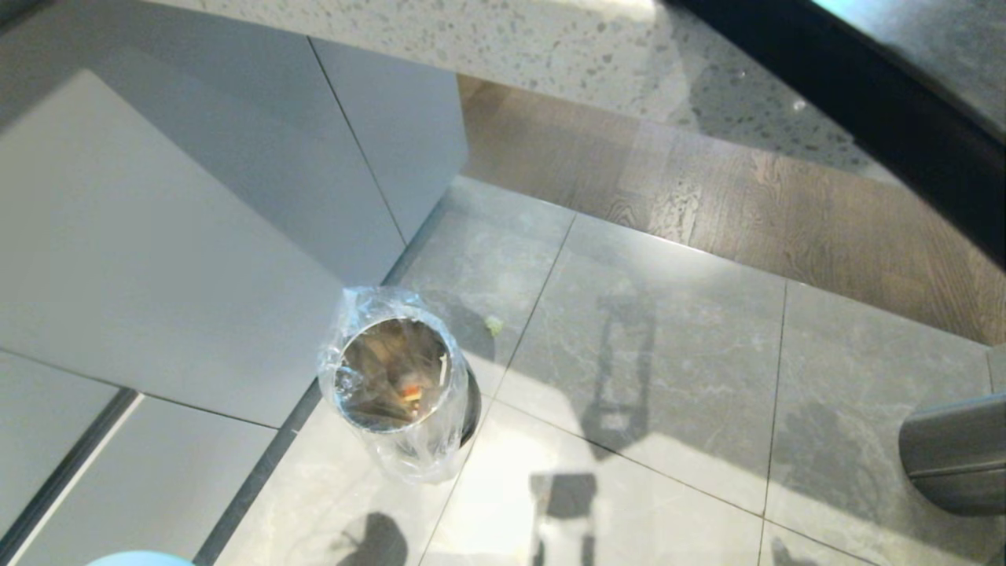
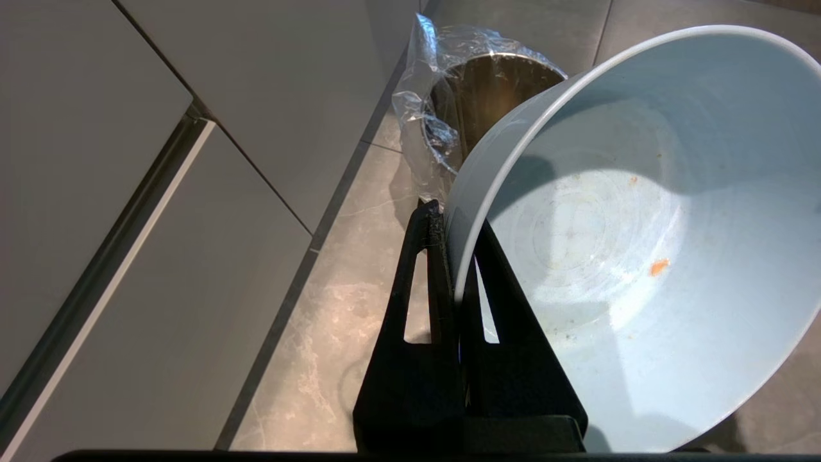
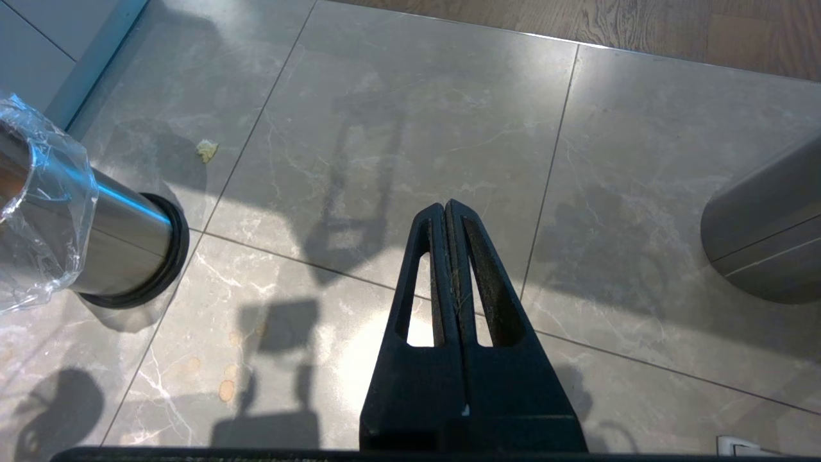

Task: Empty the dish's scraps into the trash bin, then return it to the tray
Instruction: Put the bowl back to the table

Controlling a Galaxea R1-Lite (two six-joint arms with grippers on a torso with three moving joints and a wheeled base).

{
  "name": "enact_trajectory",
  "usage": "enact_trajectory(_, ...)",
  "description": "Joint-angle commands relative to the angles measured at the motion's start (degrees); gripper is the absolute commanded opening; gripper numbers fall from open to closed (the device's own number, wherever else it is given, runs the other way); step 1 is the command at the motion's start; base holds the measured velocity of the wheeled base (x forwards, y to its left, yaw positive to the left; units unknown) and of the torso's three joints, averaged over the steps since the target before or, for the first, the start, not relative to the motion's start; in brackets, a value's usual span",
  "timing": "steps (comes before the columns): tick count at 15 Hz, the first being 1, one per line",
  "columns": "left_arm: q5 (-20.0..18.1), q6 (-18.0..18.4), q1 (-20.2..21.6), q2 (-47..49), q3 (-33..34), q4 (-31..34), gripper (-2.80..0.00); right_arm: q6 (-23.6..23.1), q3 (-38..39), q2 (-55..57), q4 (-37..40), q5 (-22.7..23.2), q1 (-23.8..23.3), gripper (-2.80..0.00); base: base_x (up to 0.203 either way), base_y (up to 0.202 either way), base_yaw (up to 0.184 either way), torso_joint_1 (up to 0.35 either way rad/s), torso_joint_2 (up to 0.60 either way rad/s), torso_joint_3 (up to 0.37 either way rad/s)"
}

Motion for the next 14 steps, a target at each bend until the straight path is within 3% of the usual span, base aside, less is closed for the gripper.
enact_trajectory(1, -0.02, 0.03, 0.00, -0.02, 0.00, -0.04, -2.80, 0.04, 0.00, -0.02, 0.00, -0.03, 0.01, -2.80, 0.000, 0.000, 0.000, 0.000, 0.00, 0.000)
enact_trajectory(14, -0.02, 0.00, 0.00, 0.04, 0.00, -0.04, -2.80, 0.04, 0.00, -0.02, 0.00, -0.03, 0.01, -2.80, 0.000, 0.000, 0.000, 0.000, 0.00, 0.000)
